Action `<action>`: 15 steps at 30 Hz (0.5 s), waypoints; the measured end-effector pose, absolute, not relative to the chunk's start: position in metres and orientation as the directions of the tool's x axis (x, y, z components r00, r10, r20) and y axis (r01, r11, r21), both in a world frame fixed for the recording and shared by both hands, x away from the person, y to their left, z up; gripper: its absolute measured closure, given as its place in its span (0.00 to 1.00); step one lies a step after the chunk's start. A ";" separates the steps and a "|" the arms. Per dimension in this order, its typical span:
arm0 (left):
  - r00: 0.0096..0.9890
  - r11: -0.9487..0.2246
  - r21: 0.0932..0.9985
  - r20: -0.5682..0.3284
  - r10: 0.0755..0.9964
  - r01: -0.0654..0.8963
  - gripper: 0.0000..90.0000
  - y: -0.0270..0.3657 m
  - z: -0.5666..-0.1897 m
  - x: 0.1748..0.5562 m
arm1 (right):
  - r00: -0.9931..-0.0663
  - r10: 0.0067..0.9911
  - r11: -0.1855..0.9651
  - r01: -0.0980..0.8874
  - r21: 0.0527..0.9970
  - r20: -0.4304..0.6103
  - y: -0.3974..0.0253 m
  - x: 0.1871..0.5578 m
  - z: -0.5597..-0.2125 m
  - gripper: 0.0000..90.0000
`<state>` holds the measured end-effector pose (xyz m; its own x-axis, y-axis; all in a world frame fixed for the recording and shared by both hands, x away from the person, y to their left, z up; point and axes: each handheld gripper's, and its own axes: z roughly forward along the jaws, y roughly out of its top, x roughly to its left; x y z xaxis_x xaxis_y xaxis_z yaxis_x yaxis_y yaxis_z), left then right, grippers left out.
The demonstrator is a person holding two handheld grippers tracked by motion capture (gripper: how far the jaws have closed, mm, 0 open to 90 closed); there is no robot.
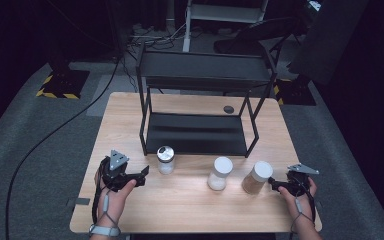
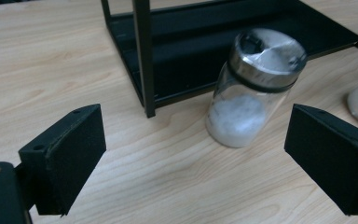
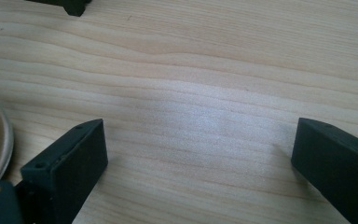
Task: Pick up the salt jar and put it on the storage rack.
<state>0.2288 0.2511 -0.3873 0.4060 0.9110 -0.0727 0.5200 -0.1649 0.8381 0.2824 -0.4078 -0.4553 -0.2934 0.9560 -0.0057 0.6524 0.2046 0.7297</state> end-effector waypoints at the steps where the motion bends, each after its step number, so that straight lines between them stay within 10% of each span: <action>1: 0.411 -0.168 0.842 -0.069 0.909 0.513 0.05 0.250 -0.384 0.230 | -0.293 0.956 0.205 0.652 0.730 -0.006 -0.408 0.282 -0.455 0.04; 15: 0.444 -0.170 0.855 -0.077 0.893 0.490 0.05 0.234 -0.372 0.240 | -0.294 0.956 0.205 0.652 0.730 -0.006 -0.408 0.282 -0.455 0.04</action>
